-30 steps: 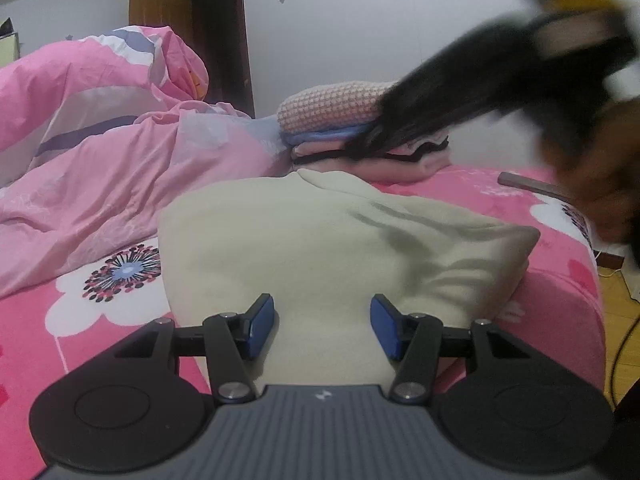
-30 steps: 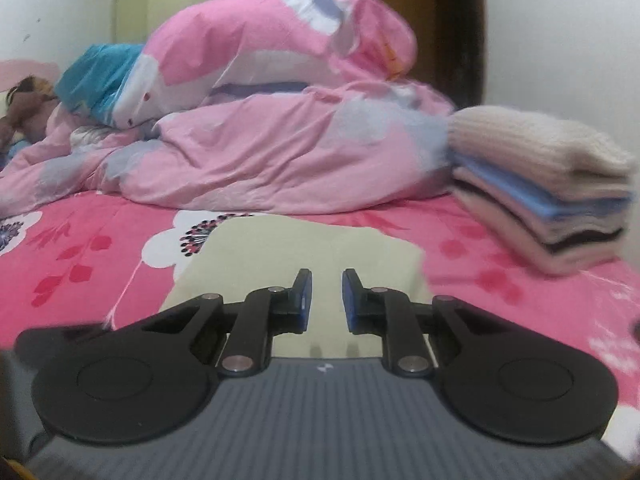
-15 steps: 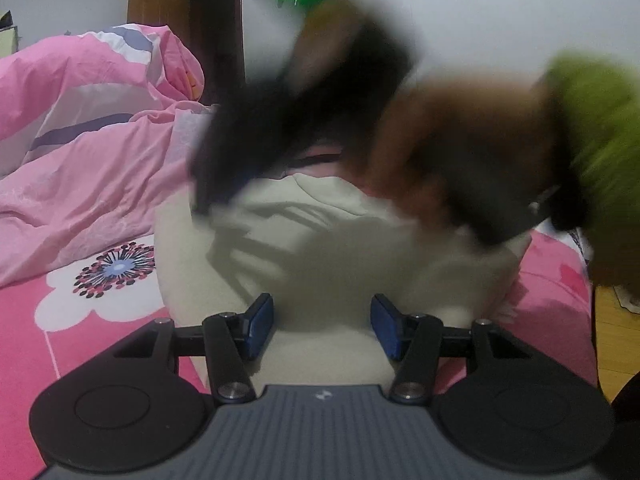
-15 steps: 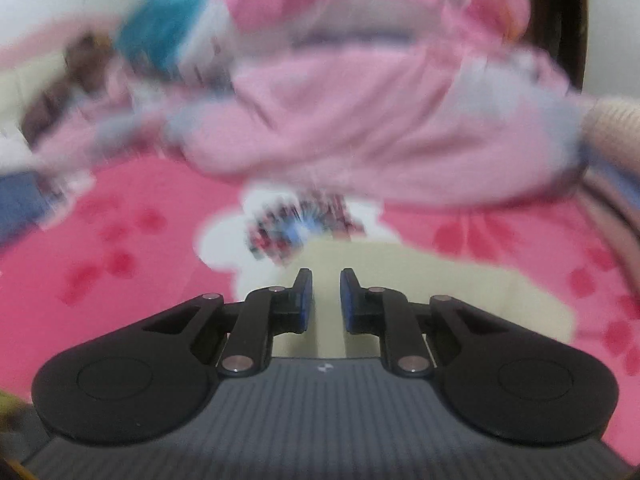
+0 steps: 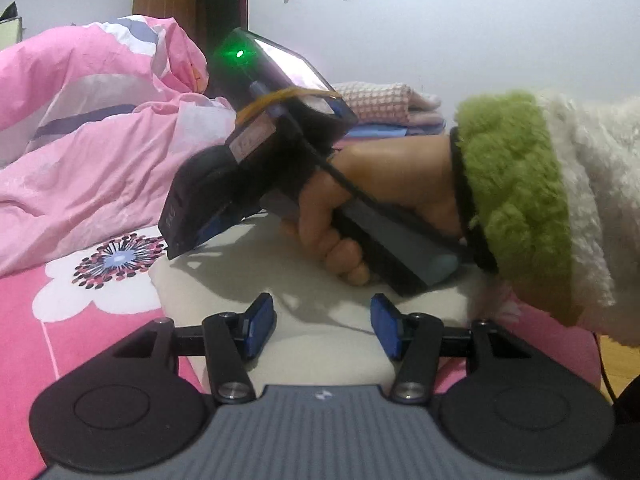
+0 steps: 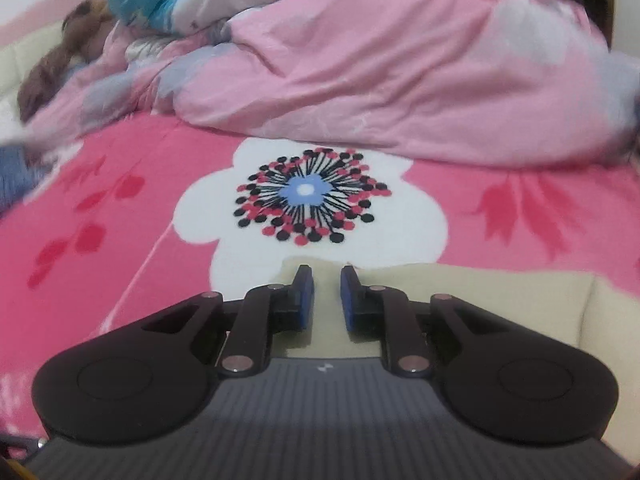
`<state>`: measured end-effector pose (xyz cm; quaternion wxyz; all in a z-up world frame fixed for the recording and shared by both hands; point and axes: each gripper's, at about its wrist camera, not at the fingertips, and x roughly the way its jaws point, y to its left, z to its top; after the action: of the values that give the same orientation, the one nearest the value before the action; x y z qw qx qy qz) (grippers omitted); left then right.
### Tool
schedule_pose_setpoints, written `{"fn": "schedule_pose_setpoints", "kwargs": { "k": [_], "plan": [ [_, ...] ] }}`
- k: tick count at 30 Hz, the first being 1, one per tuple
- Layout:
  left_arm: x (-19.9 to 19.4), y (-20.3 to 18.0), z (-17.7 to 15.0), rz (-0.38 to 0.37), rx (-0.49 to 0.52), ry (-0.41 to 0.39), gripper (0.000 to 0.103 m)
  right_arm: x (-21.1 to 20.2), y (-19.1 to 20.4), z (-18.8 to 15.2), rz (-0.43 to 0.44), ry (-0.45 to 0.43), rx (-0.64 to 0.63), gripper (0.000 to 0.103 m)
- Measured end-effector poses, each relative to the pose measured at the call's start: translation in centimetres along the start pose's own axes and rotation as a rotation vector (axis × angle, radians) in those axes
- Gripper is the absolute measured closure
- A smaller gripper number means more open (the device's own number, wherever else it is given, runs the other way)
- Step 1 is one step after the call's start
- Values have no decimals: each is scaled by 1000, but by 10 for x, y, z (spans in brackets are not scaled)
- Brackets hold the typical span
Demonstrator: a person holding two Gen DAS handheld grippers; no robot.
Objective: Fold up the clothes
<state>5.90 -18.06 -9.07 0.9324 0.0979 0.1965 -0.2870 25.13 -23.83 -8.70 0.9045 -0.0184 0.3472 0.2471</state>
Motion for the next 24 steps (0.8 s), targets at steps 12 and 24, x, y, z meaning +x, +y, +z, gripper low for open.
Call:
{"fn": "schedule_pose_setpoints", "kwargs": {
  "k": [12, 24],
  "plan": [
    [-2, -2, -1, 1, 18, -6, 49, 0, 2, 1, -202, 34, 28, 89],
    [-46, 13, 5, -26, -21, -30, 45, -154, 11, -18, -169, -164, 25, 88]
  ]
}}
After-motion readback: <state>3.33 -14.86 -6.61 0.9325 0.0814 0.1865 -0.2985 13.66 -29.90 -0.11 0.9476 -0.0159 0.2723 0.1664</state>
